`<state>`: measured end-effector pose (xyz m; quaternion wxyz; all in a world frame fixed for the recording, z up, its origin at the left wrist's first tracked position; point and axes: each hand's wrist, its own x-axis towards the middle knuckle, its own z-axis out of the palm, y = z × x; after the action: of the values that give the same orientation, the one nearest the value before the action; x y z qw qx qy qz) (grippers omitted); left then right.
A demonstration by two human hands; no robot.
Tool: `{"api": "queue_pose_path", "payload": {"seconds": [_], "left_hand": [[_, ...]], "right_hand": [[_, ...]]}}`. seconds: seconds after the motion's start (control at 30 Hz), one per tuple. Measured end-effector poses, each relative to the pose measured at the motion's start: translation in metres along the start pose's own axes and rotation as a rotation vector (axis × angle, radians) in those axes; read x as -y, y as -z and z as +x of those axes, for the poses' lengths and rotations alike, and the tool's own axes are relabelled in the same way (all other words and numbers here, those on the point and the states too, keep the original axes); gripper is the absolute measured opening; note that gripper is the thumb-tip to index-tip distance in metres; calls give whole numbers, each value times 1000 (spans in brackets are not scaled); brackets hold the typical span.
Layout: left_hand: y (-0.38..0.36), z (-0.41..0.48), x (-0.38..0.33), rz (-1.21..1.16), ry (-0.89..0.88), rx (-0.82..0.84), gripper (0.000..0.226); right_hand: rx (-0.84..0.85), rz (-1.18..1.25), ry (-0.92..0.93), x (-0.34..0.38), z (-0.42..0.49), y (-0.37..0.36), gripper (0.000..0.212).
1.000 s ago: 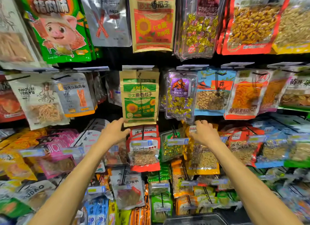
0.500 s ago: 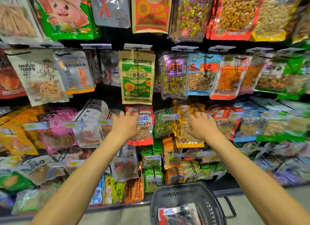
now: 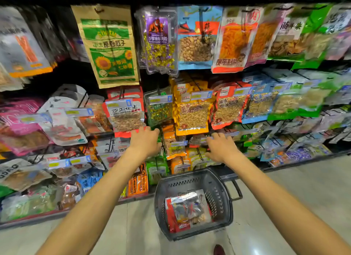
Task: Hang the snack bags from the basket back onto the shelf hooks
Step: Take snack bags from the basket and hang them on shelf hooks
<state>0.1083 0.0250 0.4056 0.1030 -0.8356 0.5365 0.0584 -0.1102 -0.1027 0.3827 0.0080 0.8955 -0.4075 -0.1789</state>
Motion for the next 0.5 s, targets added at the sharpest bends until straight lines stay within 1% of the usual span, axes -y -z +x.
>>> {"api": "queue_pose_path", "payload": {"seconds": [0.17,0.3,0.4,0.5], "left_hand": [[-56,33,-67,-26,24,89,56],[-109,50,-121,-59,100,245,48],[-156,54,-148,-111,146,331,50],[-202,45,-163,-121,195,416,46]], "right_hand": [[101,20,60,-47,30,-64,57],[202,26,131,-82,58,-121,57],[287,30,170,-95,77,-169,55],[385,28,202,-97,84,-216,54]]}}
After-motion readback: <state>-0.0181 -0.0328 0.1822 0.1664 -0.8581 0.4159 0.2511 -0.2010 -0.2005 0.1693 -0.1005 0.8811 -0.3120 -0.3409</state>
